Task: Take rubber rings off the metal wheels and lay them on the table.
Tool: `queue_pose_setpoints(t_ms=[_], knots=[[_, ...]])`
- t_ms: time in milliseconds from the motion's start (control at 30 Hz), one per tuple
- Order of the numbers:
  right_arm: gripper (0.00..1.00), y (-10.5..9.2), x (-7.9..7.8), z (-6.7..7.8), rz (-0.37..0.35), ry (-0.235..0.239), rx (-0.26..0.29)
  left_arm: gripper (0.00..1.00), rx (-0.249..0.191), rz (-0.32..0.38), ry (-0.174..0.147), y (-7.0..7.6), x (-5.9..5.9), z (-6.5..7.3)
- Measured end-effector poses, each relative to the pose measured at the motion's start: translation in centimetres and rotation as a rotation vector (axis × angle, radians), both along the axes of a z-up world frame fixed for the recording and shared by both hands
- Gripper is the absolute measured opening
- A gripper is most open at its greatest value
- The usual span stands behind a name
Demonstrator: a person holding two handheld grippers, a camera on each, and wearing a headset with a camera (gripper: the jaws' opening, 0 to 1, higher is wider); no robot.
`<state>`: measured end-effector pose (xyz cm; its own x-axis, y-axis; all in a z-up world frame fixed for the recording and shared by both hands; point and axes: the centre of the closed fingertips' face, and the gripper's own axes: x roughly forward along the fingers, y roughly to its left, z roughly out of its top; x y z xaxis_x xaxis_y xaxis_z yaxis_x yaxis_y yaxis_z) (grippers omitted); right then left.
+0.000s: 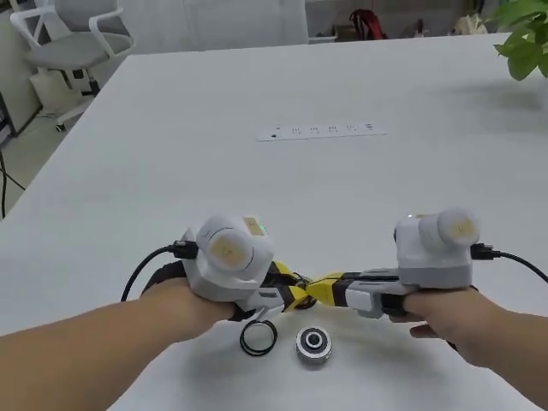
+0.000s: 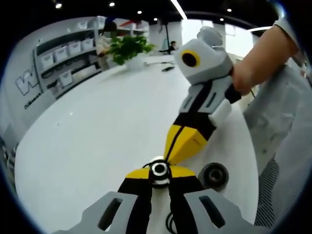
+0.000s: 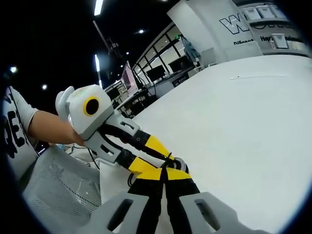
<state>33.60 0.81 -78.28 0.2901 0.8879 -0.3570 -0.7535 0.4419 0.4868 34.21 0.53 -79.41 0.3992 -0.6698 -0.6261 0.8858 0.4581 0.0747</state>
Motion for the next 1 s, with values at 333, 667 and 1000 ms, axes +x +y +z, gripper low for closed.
queue_pose_setpoints(t_ms=[333,667,1000], knots=[[0.00,-0.5,0.3,-0.5,-0.019,0.001,-0.027,0.14,0.010,-0.034,0.000,0.1,-0.1,0.1],[0.00,-0.4,0.5,-0.2,-0.024,0.010,-0.004,0.23,-0.048,-0.090,-0.018,1.2,-1.4,2.3],[0.00,0.1,-0.1,0.4,-0.007,0.039,0.034,0.33,-0.130,-0.084,-0.046,2.7,-2.3,4.8]])
